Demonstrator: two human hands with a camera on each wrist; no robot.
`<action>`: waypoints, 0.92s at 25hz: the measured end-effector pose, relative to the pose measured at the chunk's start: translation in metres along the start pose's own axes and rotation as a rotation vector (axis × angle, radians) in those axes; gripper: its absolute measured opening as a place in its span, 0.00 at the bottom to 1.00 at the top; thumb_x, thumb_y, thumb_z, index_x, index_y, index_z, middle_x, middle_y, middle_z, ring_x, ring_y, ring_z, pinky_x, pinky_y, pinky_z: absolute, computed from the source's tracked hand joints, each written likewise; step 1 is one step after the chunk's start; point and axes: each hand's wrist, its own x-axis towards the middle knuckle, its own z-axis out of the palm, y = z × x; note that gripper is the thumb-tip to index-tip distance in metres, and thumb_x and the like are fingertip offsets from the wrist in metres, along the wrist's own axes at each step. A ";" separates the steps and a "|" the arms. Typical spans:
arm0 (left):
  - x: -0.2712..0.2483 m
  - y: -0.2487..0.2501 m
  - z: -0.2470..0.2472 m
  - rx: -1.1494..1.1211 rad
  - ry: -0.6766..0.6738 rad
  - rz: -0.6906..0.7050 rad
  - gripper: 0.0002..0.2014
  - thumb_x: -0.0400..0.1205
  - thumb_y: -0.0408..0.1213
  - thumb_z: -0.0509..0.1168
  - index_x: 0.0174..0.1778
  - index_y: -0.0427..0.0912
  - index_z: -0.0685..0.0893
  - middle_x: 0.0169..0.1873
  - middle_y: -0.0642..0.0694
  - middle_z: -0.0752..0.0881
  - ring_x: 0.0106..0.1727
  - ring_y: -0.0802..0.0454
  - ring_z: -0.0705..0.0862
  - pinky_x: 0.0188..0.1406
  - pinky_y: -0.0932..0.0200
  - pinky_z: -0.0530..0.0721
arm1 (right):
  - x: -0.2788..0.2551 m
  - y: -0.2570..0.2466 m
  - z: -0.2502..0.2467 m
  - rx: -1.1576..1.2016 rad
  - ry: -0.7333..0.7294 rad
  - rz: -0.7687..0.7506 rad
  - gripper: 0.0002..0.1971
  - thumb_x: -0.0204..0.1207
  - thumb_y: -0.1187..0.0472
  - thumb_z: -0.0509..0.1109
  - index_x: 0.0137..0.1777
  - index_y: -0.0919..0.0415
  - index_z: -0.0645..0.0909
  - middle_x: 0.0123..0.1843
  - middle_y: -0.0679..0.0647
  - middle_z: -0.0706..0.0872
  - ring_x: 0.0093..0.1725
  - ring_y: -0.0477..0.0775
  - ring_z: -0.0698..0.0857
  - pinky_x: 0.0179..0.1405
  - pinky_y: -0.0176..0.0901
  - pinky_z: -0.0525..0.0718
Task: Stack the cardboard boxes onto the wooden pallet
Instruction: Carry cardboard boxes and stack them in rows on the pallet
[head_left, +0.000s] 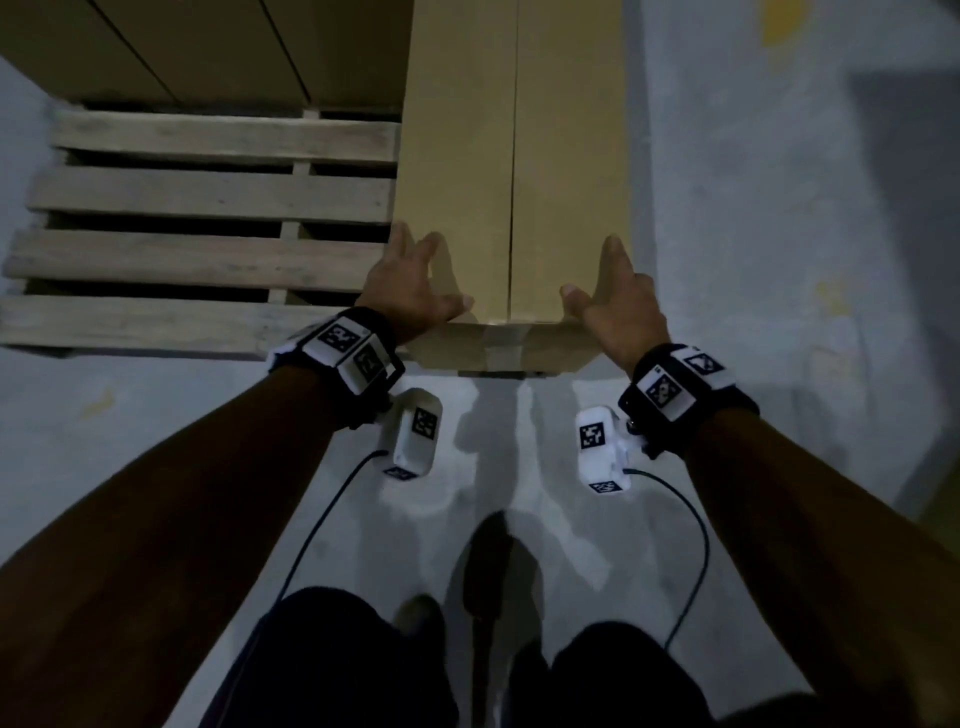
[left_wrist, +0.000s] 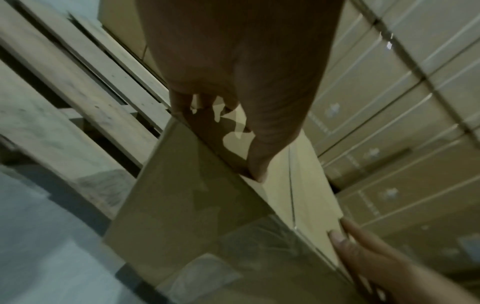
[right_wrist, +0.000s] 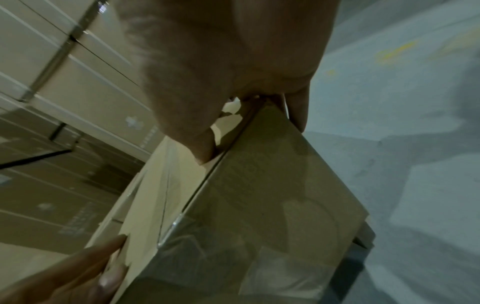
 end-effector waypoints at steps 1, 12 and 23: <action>0.000 -0.003 0.003 -0.022 0.023 0.011 0.46 0.77 0.57 0.73 0.86 0.45 0.58 0.86 0.39 0.48 0.83 0.35 0.61 0.81 0.44 0.66 | -0.001 0.001 0.004 -0.009 0.033 -0.011 0.41 0.83 0.41 0.65 0.88 0.42 0.45 0.87 0.60 0.58 0.82 0.67 0.66 0.78 0.58 0.66; -0.012 -0.008 0.027 -0.162 0.220 0.046 0.43 0.77 0.66 0.67 0.86 0.53 0.62 0.87 0.42 0.45 0.85 0.35 0.58 0.81 0.43 0.62 | 0.006 0.017 0.023 -0.077 0.266 -0.146 0.42 0.79 0.30 0.62 0.88 0.45 0.54 0.86 0.59 0.65 0.82 0.68 0.67 0.79 0.60 0.65; -0.009 -0.019 0.033 -0.385 0.277 0.035 0.45 0.72 0.65 0.73 0.84 0.52 0.66 0.82 0.40 0.67 0.80 0.38 0.69 0.79 0.42 0.69 | -0.008 0.022 0.022 0.017 0.264 -0.234 0.41 0.80 0.35 0.67 0.88 0.49 0.57 0.87 0.55 0.65 0.84 0.65 0.65 0.80 0.56 0.64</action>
